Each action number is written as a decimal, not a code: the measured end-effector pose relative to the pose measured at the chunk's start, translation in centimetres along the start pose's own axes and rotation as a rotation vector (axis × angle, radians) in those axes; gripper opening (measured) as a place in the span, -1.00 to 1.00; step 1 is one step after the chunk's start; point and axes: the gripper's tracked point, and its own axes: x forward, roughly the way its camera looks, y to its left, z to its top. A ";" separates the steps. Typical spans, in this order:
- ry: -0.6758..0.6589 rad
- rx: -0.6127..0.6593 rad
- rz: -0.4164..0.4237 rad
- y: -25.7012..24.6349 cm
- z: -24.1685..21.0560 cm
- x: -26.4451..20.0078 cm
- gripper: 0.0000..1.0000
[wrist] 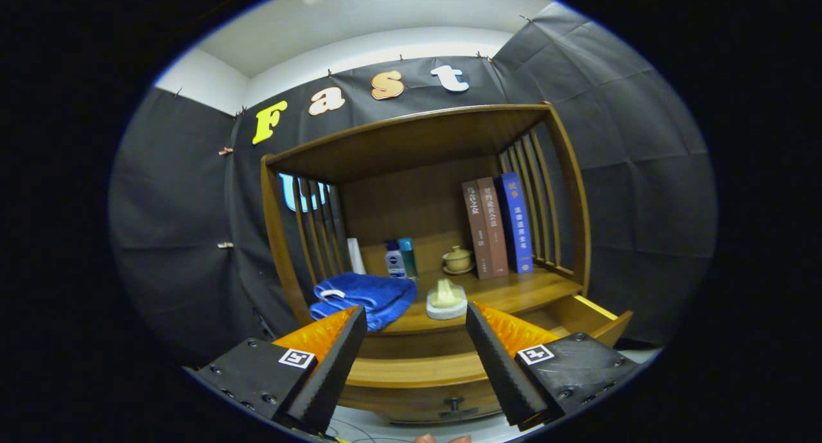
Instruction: Pull open the drawer, take out the items inside it, and place them on the countertop above the cabinet.
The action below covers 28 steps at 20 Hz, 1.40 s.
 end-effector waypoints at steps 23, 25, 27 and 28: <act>0.191 -0.092 -0.055 -3.1 -17.7 0.9 0.99; 0.182 -0.094 -0.053 -3.1 -17.5 0.9 0.98; 0.194 -0.094 -0.055 -3.1 -17.0 1.3 0.98; 0.208 -0.095 -0.057 -3.1 -17.1 1.4 0.98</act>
